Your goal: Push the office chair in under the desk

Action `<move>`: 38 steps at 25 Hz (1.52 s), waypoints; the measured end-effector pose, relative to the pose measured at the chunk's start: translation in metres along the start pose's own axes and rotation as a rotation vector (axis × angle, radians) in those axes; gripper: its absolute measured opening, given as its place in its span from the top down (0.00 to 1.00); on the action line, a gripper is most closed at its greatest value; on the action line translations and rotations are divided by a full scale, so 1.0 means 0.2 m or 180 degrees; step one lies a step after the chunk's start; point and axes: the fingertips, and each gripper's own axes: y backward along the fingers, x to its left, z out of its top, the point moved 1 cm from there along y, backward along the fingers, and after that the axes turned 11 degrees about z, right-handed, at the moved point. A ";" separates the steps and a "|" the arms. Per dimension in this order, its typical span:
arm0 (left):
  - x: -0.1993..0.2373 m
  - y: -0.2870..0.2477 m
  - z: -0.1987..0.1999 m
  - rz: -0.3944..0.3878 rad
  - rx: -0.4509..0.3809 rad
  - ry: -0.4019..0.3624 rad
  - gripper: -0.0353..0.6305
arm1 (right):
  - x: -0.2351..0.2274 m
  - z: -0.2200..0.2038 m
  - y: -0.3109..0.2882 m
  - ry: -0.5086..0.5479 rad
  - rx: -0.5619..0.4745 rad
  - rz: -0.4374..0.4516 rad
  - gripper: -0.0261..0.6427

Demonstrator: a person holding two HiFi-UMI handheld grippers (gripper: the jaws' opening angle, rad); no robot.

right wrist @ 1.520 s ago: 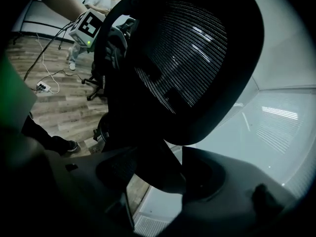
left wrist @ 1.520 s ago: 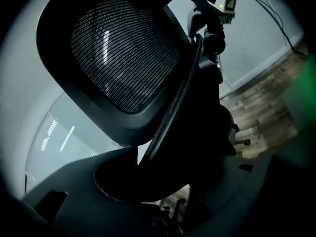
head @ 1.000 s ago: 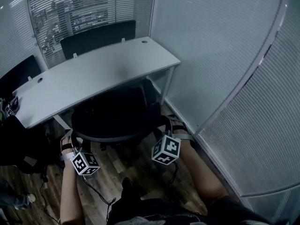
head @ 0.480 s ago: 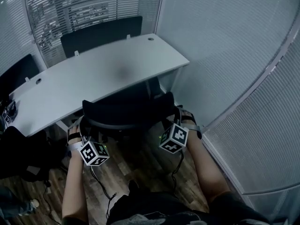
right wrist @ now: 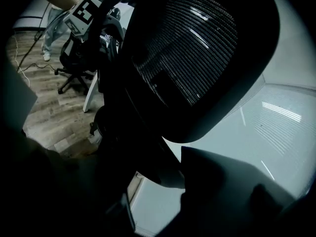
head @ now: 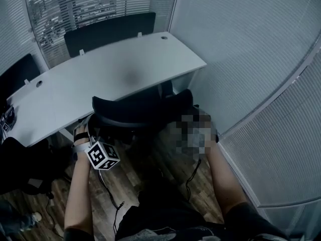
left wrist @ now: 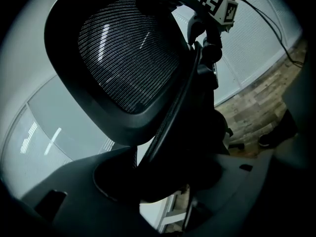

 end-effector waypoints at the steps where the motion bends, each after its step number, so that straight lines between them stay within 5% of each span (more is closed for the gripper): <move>1: 0.00 -0.01 0.00 0.0011 0.0005 0.0000 0.54 | -0.01 0.00 -0.01 -0.0001 -0.0039 -0.0023 0.57; 24: -0.05 -0.35 0.29 0.0120 0.0190 0.0003 0.55 | -0.49 -0.11 -0.47 0.0084 -0.0128 -0.0030 0.56; 38: -0.04 -0.31 0.21 0.0173 0.0162 0.0037 0.55 | -0.37 -0.09 -0.32 -0.0070 -0.0237 -0.0511 0.56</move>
